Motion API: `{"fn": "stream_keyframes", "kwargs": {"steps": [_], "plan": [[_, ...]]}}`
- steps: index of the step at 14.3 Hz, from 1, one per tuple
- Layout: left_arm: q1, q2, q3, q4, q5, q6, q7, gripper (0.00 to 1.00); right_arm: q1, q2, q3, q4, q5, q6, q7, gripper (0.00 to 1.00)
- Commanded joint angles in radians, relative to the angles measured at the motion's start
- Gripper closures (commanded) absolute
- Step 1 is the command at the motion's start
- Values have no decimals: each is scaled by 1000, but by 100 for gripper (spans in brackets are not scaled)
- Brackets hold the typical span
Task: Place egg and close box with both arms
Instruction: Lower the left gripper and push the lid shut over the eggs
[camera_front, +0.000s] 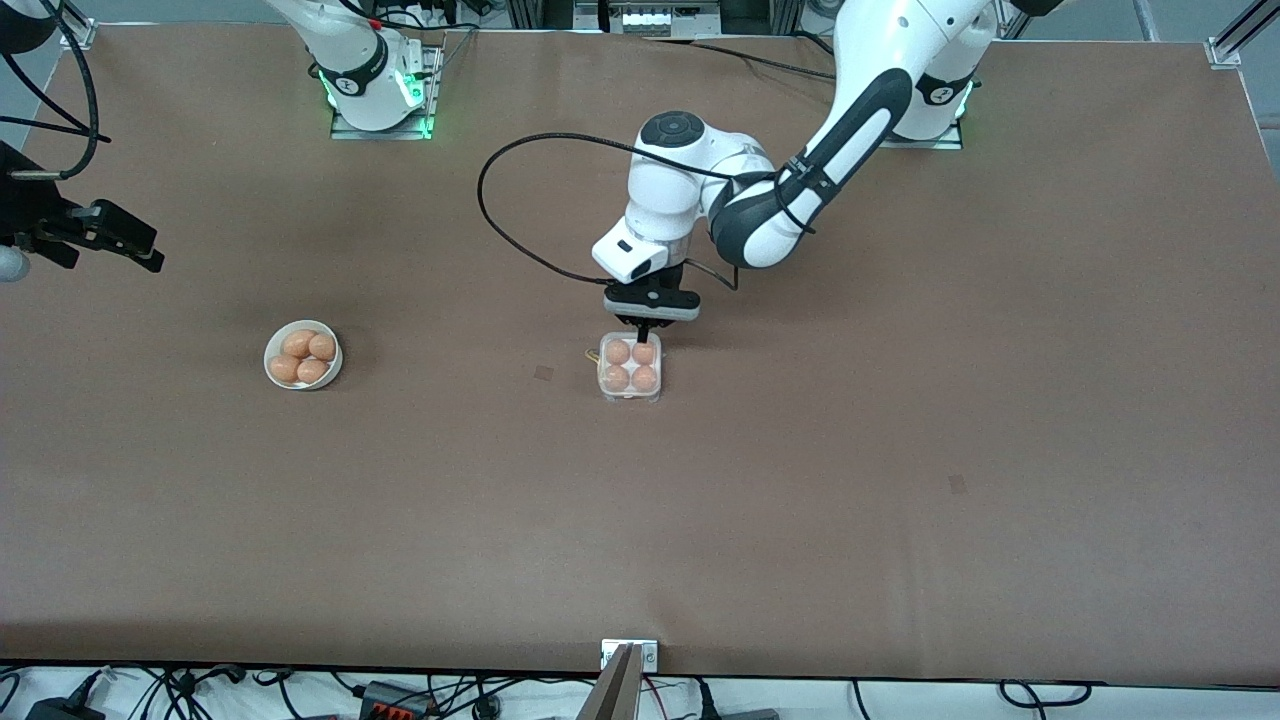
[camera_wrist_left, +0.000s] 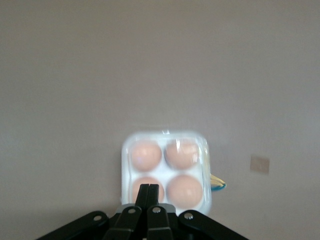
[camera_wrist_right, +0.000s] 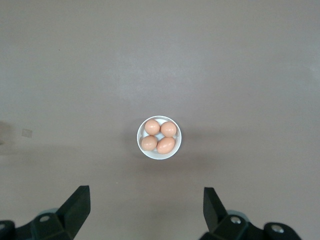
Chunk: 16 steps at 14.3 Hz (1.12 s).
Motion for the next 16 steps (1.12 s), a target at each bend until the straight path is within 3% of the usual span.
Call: {"fn": "stream_keyframes", "kwargs": {"steps": [1,6,16], "plan": [[13,5,-1,32,28,-8,-6,99,-9,-11,10,9,-9,-13,-10,0],[66,-45,-17,31,25,-88,91,99,-9,-12,10,11,-4,-16,-9,0],[228,-156,-44,54,-36,-337,902,94,-9,-17,10,4,-11,-27,-10,0]]}}
